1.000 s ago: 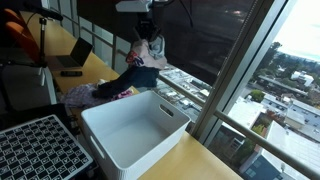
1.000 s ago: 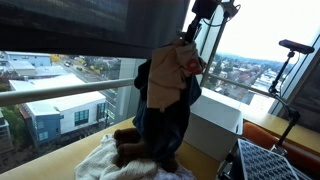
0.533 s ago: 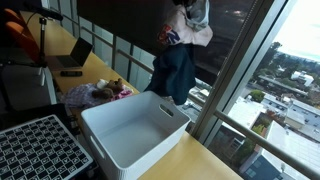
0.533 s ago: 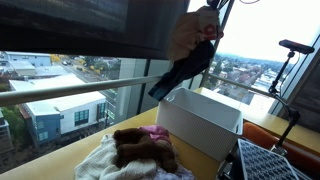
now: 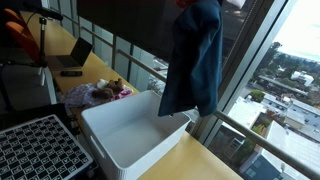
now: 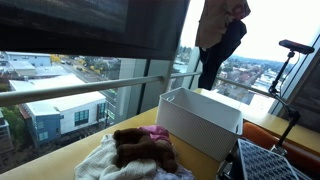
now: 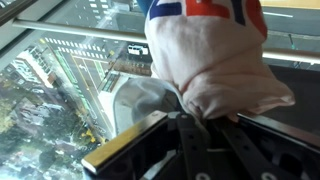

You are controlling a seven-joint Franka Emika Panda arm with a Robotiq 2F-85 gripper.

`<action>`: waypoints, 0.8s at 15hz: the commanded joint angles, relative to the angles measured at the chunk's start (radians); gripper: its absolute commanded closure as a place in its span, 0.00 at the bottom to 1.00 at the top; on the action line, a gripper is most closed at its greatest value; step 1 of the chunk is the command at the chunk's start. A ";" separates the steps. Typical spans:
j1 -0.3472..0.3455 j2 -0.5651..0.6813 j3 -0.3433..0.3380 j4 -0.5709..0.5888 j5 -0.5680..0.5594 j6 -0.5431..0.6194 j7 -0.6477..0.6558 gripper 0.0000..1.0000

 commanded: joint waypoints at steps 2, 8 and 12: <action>0.009 -0.014 -0.001 -0.056 0.015 0.011 -0.008 0.97; 0.021 -0.054 0.009 -0.296 0.085 0.020 0.021 0.97; 0.040 -0.069 0.033 -0.469 0.073 0.058 0.046 0.97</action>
